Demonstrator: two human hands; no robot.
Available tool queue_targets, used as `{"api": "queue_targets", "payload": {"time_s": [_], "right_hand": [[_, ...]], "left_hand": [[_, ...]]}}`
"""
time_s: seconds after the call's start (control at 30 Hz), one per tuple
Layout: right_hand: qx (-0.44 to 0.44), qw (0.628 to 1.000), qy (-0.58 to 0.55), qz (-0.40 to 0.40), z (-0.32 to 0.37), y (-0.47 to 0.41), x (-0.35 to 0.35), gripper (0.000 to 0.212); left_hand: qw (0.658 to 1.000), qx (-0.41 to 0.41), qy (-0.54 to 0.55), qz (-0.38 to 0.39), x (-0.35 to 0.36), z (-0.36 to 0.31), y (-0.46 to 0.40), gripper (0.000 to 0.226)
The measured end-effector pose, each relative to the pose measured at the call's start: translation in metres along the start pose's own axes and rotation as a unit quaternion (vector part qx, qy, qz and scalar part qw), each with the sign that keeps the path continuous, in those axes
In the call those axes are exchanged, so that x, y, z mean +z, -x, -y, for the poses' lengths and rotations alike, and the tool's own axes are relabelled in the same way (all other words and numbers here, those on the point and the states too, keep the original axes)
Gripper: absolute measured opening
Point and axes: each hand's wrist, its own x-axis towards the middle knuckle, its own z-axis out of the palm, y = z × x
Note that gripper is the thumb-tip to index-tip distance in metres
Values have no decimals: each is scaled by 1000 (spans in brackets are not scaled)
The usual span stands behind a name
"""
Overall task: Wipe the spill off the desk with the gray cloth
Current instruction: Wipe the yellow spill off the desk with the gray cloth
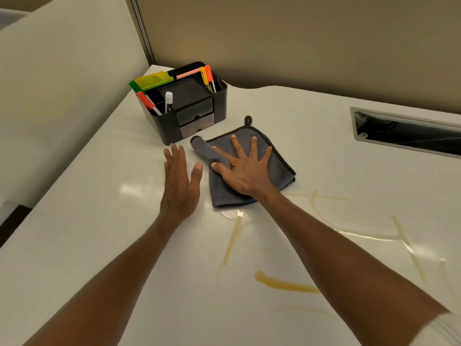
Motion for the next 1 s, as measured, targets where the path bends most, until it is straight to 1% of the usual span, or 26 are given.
{"api": "queue_targets", "payload": {"time_s": [0.1, 0.17, 0.23, 0.33, 0.4, 0.5, 0.7, 1.0], "right_hand": [[-13, 1000, -3, -16, 16, 16, 6, 80], [-25, 999, 15, -25, 22, 27, 10, 80], [-37, 998, 32, -28, 25, 36, 13, 77], [-52, 997, 50, -35, 27, 53, 16, 72], [-59, 996, 50, -43, 27, 64, 16, 70], [-59, 996, 46, -51, 19, 76, 16, 68], [-36, 996, 48, -61, -5, 84, 15, 65], [32, 997, 45, -48, -78, 92, -2, 66]], "left_hand": [[996, -44, 73, 9, -8, -4, -2, 65], [994, -61, 94, 7, -15, -6, 5, 65], [998, -47, 45, -1, -23, -3, 20, 68], [995, -11, -97, -1, -36, 10, 51, 75], [983, 11, -180, 21, -41, 18, 70, 81], [965, 24, -253, 70, -39, 21, 82, 91], [948, 21, -301, 98, -41, 25, 80, 89], [951, 14, -291, 101, -40, 27, 80, 93]]}}
